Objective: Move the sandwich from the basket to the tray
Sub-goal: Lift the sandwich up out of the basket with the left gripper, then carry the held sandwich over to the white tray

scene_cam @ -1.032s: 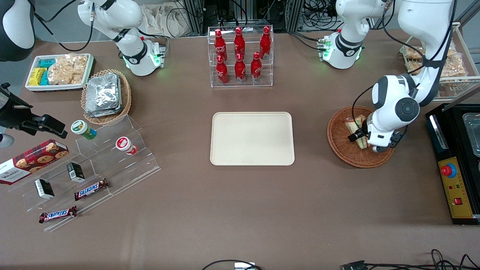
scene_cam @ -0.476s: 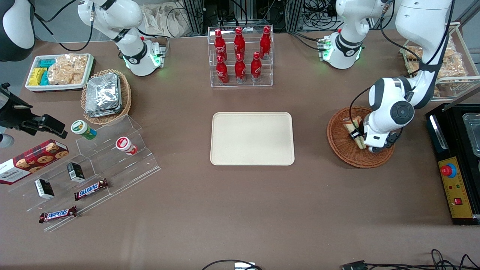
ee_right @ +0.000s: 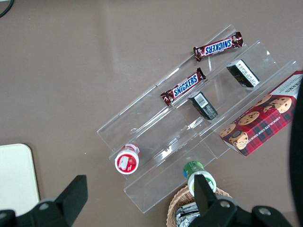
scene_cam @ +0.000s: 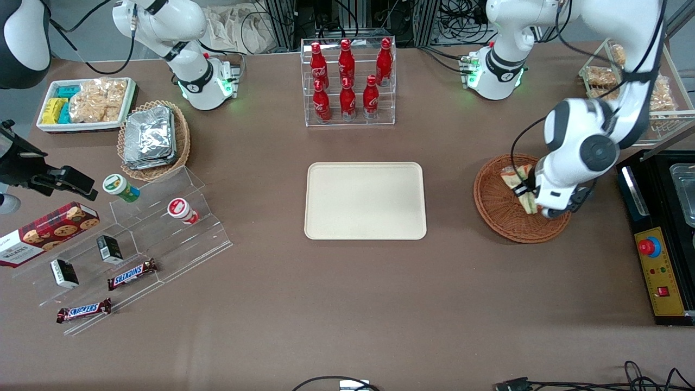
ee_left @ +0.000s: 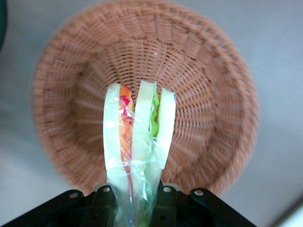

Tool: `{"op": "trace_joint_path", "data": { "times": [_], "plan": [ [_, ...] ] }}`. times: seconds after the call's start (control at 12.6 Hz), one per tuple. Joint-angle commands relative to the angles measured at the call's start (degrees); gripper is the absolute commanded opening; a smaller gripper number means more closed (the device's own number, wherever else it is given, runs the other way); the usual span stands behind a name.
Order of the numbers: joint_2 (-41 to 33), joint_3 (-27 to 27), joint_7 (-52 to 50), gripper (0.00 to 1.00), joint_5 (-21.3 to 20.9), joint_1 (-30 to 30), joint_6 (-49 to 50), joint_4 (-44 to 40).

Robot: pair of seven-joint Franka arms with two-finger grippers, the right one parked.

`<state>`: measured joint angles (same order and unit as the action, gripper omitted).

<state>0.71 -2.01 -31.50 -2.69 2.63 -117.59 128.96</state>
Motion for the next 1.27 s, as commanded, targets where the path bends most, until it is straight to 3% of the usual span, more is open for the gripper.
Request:
{"op": "trace_joint_path", "data": {
  "times": [0.0, 0.32, 0.56, 0.79, 1.19],
  "plan": [
    [-5.8, -0.2, 5.9, 0.0, 0.1, -0.1, 17.1, -10.9],
    [-4.1, -0.3, 13.9, 0.0, 0.7, -0.1, 38.4, -32.2],
    [-2.5, -4.8, 14.5, 0.0, 0.8, 0.5, 41.8, -39.7],
    [-0.1, -14.6, 7.5, 0.0, 0.8, 0.6, 43.3, -42.6],
    [20.1, -37.0, -19.9, 0.0, -2.0, 0.6, 46.1, -62.4]
  ]
}}
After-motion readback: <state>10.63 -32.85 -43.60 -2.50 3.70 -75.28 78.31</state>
